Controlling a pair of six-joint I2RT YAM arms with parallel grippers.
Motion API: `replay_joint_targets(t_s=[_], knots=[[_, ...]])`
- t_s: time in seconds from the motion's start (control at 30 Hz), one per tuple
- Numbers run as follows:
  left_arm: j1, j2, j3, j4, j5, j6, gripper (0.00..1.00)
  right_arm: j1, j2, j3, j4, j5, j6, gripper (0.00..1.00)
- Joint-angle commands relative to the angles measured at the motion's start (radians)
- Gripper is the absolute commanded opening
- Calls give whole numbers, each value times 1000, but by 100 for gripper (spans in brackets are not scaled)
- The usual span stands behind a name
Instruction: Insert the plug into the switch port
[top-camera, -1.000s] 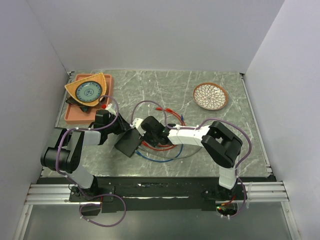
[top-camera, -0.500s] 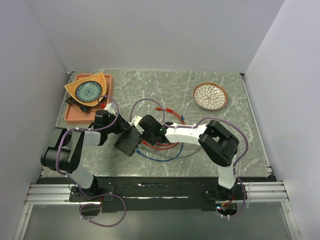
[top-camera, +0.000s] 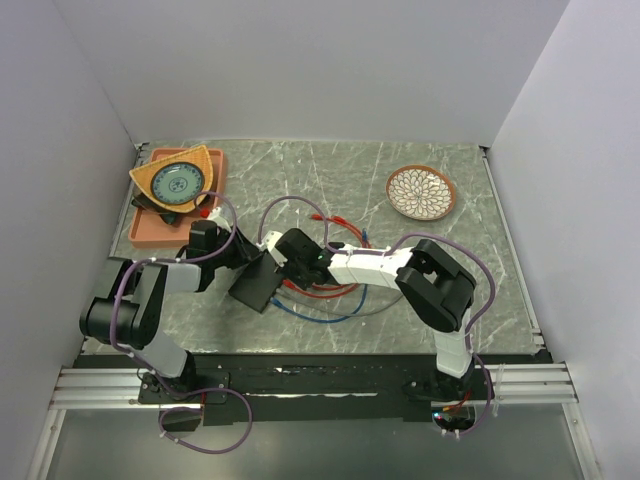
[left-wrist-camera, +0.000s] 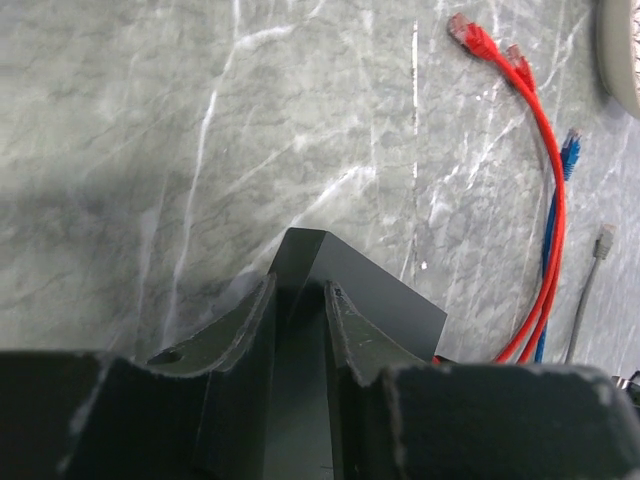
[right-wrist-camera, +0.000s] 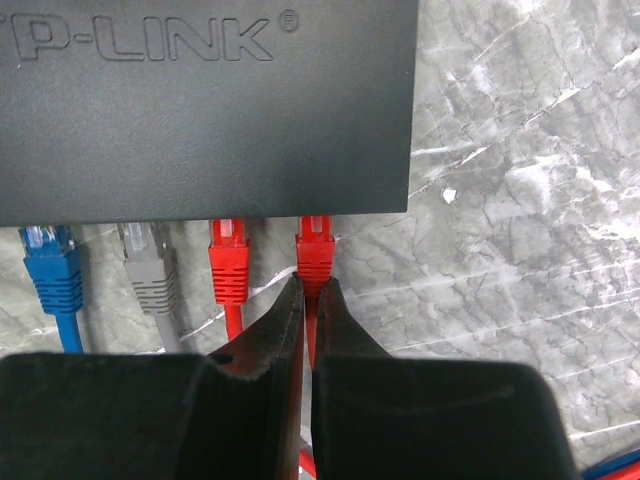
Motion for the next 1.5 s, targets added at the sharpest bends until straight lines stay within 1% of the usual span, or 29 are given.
replay_joint_targets(t_s=[0.0, 0.07, 0.17, 0.37, 0.4, 0.47, 0.5, 0.6, 0.63, 0.7, 0.73, 0.77, 0.8, 0.9, 1.07, 1.13, 1.17, 1.2, 1.3, 1.33, 1.37, 1.43, 1.47], knots=[[-72, -58, -32, -125, 193, -59, 29, 0, -13, 80, 330, -3, 3, 0], [-73, -77, -25, -139, 168, -59, 31, 0, -22, 70, 316, -3, 6, 1], [-74, -92, -16, -161, 137, -65, 33, 1, -33, 47, 305, -3, 12, 7], [-72, -146, -12, -187, 67, -85, 39, 0, -63, 5, 262, 12, 29, 12], [-71, -157, -12, -196, 51, -86, 42, 1, -74, -2, 259, 17, 33, 13], [-71, -189, -12, -216, 12, -88, 48, 0, -85, -24, 261, 24, 35, 14], [-69, -213, -12, -222, -4, -90, 55, 1, -92, -27, 251, 30, 41, 14], [-69, -253, -9, -262, -66, -88, 64, 0, -103, -41, 238, 43, 47, 15], [-68, -284, -10, -274, -87, -91, 69, 0, -106, -47, 236, 49, 49, 15], [-66, -334, -12, -303, -135, -97, 74, 1, -120, -58, 236, 57, 53, 16], [-65, -350, -13, -314, -149, -100, 78, 0, -125, -61, 236, 60, 55, 18], [-65, -368, -15, -319, -160, -103, 80, 0, -131, -64, 236, 64, 61, 19], [-66, -402, -15, -335, -171, -106, 85, 0, -137, -65, 207, 66, 61, 20], [-65, -468, -5, -381, -217, -113, 92, 0, -151, -64, 188, 76, 67, 23], [-63, -606, 10, -452, -283, -114, 98, 1, -175, -71, 165, 101, 76, 27], [-63, -680, 21, -475, -300, -111, 99, 1, -194, -76, 165, 112, 81, 32], [-63, -703, 27, -509, -317, -110, 99, 1, -200, -81, 167, 116, 80, 34], [-63, -747, 37, -521, -323, -105, 97, 0, -207, -78, 153, 121, 81, 37], [-65, -816, 70, -576, -343, -91, 96, 0, -242, -84, 141, 127, 92, 42], [-65, -830, 80, -592, -349, -87, 96, 0, -258, -90, 142, 123, 95, 45], [-63, -842, 91, -621, -355, -85, 96, 1, -276, -104, 145, 119, 101, 50], [-63, -871, 117, -641, -361, -74, 96, 0, -338, -117, 149, 116, 109, 57], [-65, -882, 123, -654, -363, -71, 96, 1, -361, -125, 147, 113, 113, 62]])
